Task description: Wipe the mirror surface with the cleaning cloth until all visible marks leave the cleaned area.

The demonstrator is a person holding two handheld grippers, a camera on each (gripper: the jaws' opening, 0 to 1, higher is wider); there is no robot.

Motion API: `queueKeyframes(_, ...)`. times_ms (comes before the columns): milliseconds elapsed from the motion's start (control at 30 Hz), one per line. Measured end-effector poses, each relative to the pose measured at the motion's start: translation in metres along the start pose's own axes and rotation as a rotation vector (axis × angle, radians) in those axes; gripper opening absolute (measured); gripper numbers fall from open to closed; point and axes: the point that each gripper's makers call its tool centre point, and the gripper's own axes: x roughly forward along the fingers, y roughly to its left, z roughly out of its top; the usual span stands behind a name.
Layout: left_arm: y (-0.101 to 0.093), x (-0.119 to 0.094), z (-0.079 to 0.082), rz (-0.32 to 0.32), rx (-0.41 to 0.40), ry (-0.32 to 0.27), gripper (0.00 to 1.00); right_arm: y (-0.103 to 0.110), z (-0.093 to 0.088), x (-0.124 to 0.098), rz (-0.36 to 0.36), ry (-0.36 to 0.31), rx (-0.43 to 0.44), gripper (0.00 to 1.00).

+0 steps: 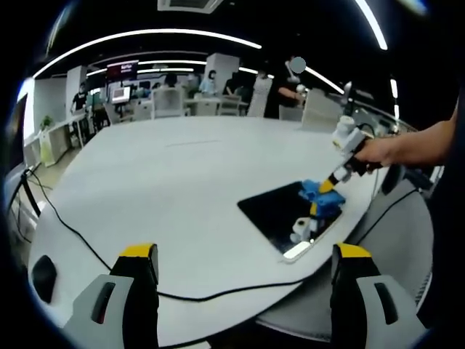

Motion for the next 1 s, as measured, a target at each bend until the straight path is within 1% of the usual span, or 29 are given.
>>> queueKeyframes(167,0.003,0.0,0.0,0.003,0.004,0.0,1.0,0.004,-0.008,-0.003,0.009,0.008,0.044,0.01)
queueKeyframes(533,0.005,-0.003,-0.002,-0.002,0.022,0.008,1.0,0.01,-0.027,-0.009,0.016,0.007,0.046,0.01)
queueKeyframes(667,0.006,-0.005,-0.003,-0.002,0.021,0.01,1.0,0.011,-0.034,-0.012,0.028,0.002,0.083,0.01)
queueKeyframes(733,0.006,-0.005,-0.002,-0.003,0.023,0.01,1.0,0.012,-0.037,-0.013,0.03,0.008,0.088,0.01)
queueKeyframes(833,0.006,-0.006,-0.001,-0.004,0.026,0.012,1.0,0.012,-0.036,-0.012,0.024,-0.002,0.077,0.01)
queueKeyframes(1000,0.005,-0.005,0.0,-0.012,0.028,0.013,1.0,0.013,-0.036,-0.011,0.012,0.006,0.073,0.02)
